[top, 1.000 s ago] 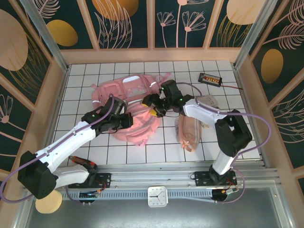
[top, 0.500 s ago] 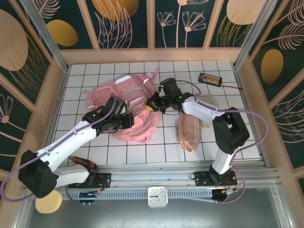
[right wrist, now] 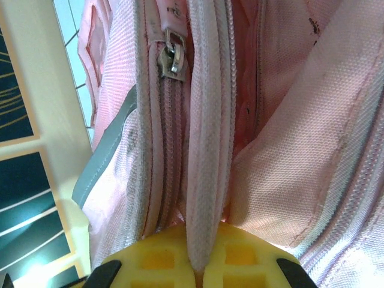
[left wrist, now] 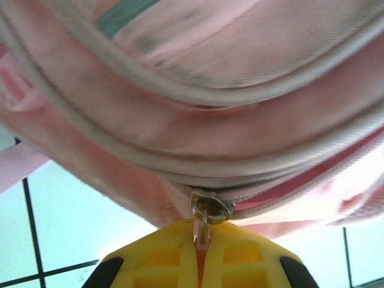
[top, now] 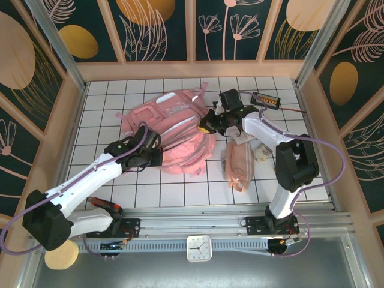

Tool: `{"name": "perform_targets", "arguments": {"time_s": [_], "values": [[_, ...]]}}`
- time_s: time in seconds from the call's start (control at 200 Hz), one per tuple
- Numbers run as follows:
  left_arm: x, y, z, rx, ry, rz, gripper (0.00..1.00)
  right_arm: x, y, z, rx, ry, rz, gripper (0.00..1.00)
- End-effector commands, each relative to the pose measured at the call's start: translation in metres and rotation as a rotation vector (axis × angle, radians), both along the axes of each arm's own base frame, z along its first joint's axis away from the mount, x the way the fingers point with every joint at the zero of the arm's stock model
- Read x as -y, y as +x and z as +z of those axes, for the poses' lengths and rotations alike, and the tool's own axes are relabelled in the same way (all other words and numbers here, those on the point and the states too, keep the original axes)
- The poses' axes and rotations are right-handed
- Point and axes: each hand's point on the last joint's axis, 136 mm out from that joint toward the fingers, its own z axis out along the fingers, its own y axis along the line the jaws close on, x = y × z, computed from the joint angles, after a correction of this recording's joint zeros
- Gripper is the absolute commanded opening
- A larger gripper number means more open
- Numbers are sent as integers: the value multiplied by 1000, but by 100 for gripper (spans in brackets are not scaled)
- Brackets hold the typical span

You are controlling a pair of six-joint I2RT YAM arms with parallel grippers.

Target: Pack books, pencil case, and school supplies into a backpack

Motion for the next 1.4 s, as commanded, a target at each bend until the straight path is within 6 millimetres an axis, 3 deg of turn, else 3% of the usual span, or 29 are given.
{"name": "perform_targets", "arguments": {"time_s": [0.0, 0.065, 0.215, 0.29, 0.4, 0.66, 0.846, 0.916, 0.966, 1.051, 1.096, 1.241, 1.306, 1.361, 1.396], "values": [[-68, -36, -37, -138, 245, 126, 0, 30, 37, 9, 140, -83, -47, 0], [-75, -33, -41, -145, 241, 170, 0, 32, 38, 6, 142, -97, -29, 0], [-87, -3, -30, -82, 253, 253, 0, 40, 37, -4, 140, -124, -10, 0], [-104, 2, -39, -107, 319, 283, 0, 45, 36, -9, 133, -133, -5, 0], [-117, 7, -55, -156, 274, 336, 0, 52, 36, -11, 134, -140, -7, 0], [-132, 38, -70, -154, 243, 397, 0, 54, 37, -8, 139, -123, 2, 0], [-140, 53, -80, -183, 345, 337, 1, 52, 36, -10, 139, -119, 19, 0], [-138, 57, -69, -145, 320, 340, 23, 46, 36, -5, 143, -96, 33, 0], [-136, 60, -55, -96, 291, 346, 28, 41, 35, 1, 148, -76, 46, 0], [-132, 61, -27, -19, 239, 341, 39, 33, 32, 12, 159, -52, 55, 32], [-130, 61, -13, 16, 216, 333, 44, 30, 30, 19, 165, -35, 56, 41], [-105, 65, 35, 180, 107, 232, 54, 28, 28, 34, 176, 2, 31, 46], [-88, 69, 44, 220, 100, 158, 57, 27, 28, 33, 172, 7, 25, 47], [-69, 70, 38, 216, 98, 70, 58, 26, 29, 33, 175, 8, 25, 48], [-56, 78, 48, 245, 95, 34, 58, 26, 30, 33, 173, 9, 22, 47]]}}
